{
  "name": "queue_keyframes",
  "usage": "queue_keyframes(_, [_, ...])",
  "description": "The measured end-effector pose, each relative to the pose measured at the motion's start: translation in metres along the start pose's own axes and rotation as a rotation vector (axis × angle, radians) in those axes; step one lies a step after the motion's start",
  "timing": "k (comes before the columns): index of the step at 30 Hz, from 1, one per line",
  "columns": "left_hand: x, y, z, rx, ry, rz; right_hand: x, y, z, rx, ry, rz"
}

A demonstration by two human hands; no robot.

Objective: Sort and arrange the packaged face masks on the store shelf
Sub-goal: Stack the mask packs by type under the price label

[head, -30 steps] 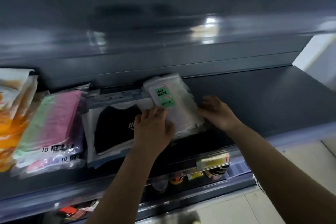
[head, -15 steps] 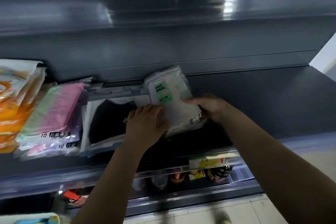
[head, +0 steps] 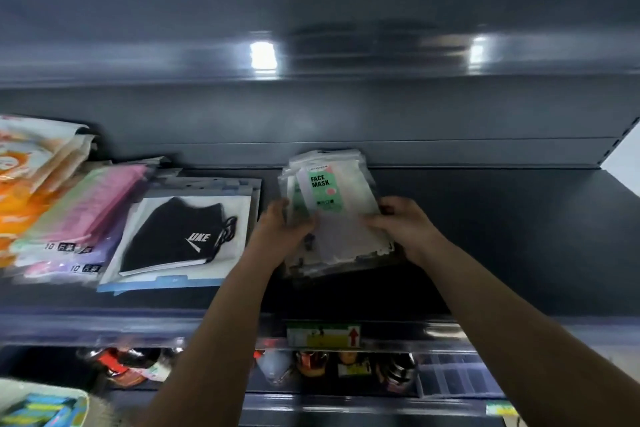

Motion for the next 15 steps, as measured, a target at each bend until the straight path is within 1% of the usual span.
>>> queue_keyframes(1, [-0.002, -0.01, 0.004, 0.015, 0.035, -0.05, 0.001, 0.005, 0.004, -0.001, 0.001, -0.006])
queue_keyframes(3, [-0.007, -0.023, 0.008, 0.003, 0.077, -0.039, 0.002, 0.015, 0.01, -0.01, -0.008, -0.013])
queue_keyframes(6, [-0.012, -0.033, 0.006, -0.235, 0.181, 0.039, 0.005, 0.024, 0.016, 0.003, -0.034, -0.03])
queue_keyframes(8, [-0.011, -0.043, 0.001, -0.408, 0.245, 0.025, 0.007, 0.027, 0.019, -0.016, -0.043, -0.052])
queue_keyframes(10, [-0.014, -0.051, 0.001, -0.479, 0.237, -0.01, 0.006, 0.029, 0.02, -0.007, -0.058, -0.074])
queue_keyframes(11, [-0.017, -0.054, 0.003, -0.5, 0.223, -0.003, 0.005, 0.031, 0.02, -0.009, -0.05, -0.097])
queue_keyframes(15, [-0.015, -0.061, 0.006, -0.496, 0.17, 0.023, -0.004, 0.04, 0.019, -0.056, 0.084, -0.083])
Point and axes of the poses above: each hand's wrist, its own x-axis towards the middle knuckle, its own y-axis out of the back of the hand, z = x × y, the point moved 4 cm from there along x, towards the middle knuckle, and after that the axes turned 13 degrees about z, right-handed, at the moved point
